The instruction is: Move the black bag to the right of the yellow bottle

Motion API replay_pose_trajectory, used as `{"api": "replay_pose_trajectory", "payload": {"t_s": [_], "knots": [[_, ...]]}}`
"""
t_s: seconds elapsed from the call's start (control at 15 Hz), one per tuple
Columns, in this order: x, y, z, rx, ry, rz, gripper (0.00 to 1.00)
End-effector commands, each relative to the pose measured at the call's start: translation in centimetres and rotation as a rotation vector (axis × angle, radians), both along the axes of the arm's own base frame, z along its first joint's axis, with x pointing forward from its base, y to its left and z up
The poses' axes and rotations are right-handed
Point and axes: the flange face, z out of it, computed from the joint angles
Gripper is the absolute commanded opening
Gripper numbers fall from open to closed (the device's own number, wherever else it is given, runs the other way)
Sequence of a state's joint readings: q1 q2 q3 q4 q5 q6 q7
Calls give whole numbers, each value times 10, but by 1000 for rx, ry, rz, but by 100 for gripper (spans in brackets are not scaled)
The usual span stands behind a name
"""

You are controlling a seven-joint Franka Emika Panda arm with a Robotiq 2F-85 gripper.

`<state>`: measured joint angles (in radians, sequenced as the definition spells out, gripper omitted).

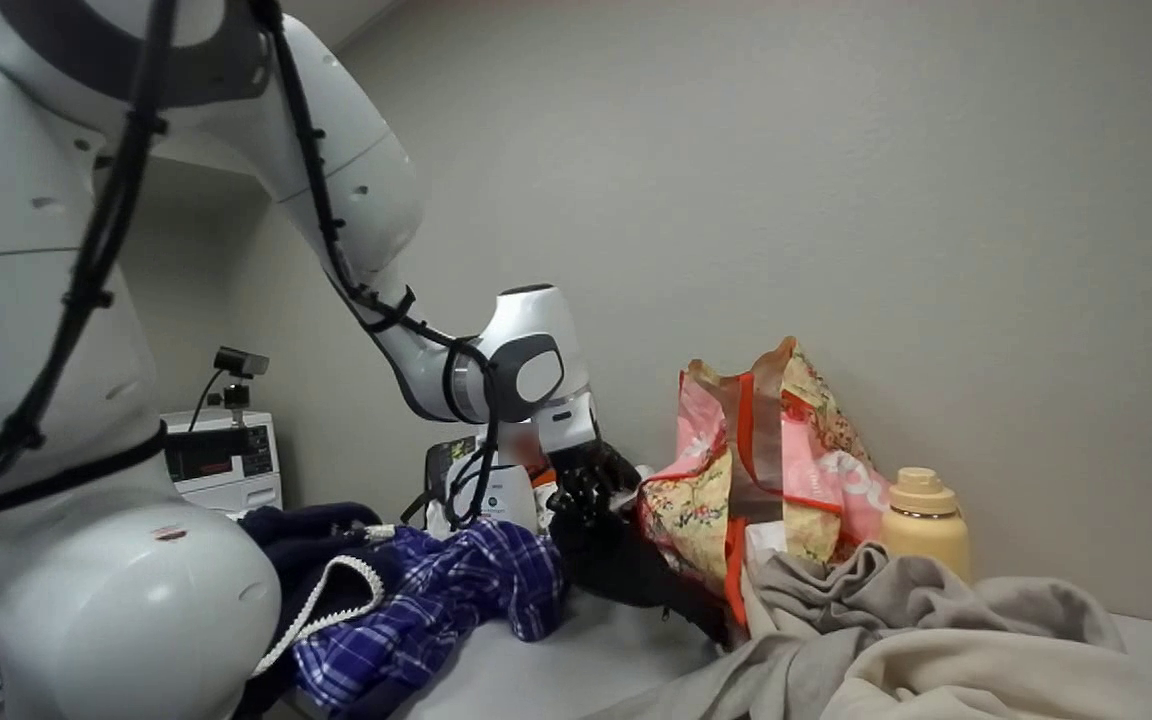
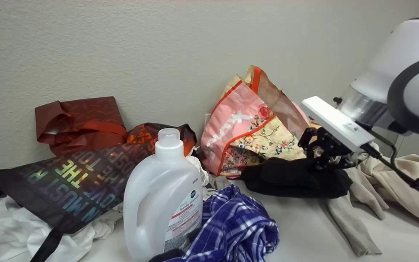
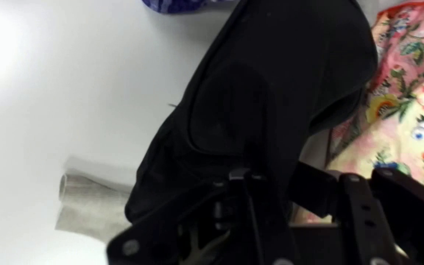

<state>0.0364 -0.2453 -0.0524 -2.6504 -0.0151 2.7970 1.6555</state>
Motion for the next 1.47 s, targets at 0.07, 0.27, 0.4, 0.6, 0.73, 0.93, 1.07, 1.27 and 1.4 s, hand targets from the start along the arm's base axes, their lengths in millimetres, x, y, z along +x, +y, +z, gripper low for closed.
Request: {"api": "replay_pose_trajectory", "payload": {"t_s": [0.07, 0.27, 0.4, 0.6, 0.73, 0.93, 1.07, 1.27, 1.4], "knots": [[-45, -25, 73, 13, -203, -94, 5], [-59, -45, 110, -26, -294, -173, 5], [-68, -56, 128, -70, -344, -219, 5], [-77, -71, 148, -117, -403, -297, 5], [-79, -71, 155, -153, -441, -335, 5], [-72, -72, 138, -156, -364, -292, 11], [-72, -71, 131, -153, -341, -283, 11], [-71, -73, 127, -149, -333, -284, 11], [-71, -74, 127, -148, -332, -285, 4]]}}
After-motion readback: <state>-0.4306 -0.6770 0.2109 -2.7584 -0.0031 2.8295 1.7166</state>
